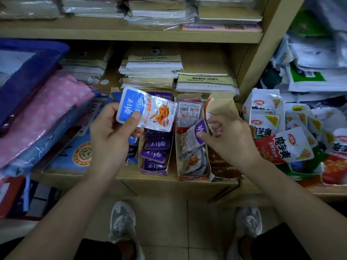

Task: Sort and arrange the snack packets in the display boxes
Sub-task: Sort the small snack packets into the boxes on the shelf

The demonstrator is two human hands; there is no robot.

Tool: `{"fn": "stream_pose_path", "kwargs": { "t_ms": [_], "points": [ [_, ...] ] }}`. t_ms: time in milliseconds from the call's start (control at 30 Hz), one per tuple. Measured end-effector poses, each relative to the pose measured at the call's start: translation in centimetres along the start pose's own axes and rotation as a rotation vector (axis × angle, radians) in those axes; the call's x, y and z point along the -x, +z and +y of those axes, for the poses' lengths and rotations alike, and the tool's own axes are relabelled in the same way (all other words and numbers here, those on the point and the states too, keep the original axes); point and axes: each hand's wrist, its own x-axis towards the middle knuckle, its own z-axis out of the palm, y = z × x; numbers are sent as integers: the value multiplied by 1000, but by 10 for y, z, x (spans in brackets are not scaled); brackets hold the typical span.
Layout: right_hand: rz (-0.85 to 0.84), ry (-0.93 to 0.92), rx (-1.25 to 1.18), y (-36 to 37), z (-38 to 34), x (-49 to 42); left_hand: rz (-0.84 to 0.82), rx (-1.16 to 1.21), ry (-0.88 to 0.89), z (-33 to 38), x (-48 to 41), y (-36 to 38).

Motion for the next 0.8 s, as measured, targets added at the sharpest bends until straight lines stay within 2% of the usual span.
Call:
{"fn": "stream_pose_path", "kwargs": {
  "t_ms": [100,267,400,567,633,700,800],
  "points": [
    [-104,-17,150,10,2,-2,100,-12,34,0,-4,-6],
    [72,-140,222,16,-10,3,413,-81,153,-4,-15,-32],
    [98,-141,56,22,-28,5,504,-243,238,-4,-9,-42],
    [292,-57,-99,16,-37,0,632,-297,339,-6,-6,-55],
    [360,-48,-152,15,-37,0,622,-325,317,-8,-6,-57],
    [409,-40,-247,15,-37,0,529,-366,242,-11,-6,-55],
    [436,25,-363,17,-36,0,387,-595,144,-22,-7,-52]
  ]
}}
